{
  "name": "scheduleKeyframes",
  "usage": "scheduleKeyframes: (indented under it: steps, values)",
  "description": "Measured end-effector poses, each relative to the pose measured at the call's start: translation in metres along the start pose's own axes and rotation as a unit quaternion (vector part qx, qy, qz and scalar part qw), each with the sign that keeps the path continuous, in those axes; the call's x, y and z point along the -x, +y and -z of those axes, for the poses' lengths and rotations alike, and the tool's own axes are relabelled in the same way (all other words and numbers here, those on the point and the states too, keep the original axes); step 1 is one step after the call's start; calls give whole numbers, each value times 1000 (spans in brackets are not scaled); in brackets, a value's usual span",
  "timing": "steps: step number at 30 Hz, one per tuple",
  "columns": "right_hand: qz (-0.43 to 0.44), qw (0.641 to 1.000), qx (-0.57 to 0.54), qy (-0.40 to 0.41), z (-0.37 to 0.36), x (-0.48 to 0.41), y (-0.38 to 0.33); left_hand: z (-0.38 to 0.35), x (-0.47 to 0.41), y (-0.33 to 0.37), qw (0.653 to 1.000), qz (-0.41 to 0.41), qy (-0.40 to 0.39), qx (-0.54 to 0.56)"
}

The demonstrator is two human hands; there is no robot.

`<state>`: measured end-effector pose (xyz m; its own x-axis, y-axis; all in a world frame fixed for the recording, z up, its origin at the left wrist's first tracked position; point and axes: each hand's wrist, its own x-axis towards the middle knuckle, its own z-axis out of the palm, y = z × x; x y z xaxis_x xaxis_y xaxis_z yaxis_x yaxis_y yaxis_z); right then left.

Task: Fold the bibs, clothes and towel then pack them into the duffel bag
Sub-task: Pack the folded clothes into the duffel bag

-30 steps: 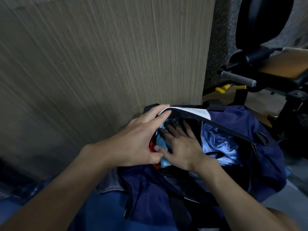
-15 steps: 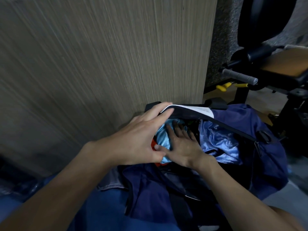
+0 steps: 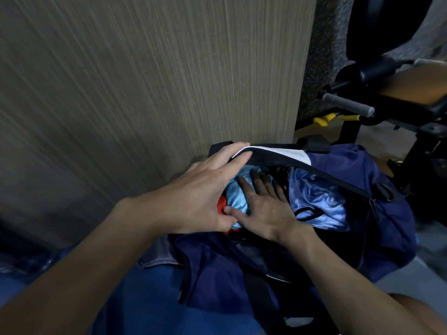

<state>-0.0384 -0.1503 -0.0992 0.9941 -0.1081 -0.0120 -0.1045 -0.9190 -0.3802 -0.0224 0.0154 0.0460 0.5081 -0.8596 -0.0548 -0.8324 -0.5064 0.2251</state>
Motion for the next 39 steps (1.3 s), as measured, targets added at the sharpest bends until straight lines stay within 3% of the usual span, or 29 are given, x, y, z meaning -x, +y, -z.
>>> scheduleKeyframes:
  steps: [17,24,28,30,32,36,39]
  values:
    - [5,999,8,31,0,4,-1,0,0,-1,1000,4,-5,-25]
    - [49,991,36,117,8,42,-5,-10,11,0,1000,9,8,-4]
    - [105,960,28,258,14,78,-26,-24,44,-3,993,21,92,72]
    - [165,943,7,289,16,93,-45,-35,71,-11,981,59,150,106]
    - [228,938,-31,260,11,105,-68,-47,104,-23,964,121,188,145]
    - [303,939,-59,151,-29,120,-116,-87,183,-59,896,273,295,190]
    - [316,946,-59,35,-64,120,-157,-122,237,-80,831,412,309,211]
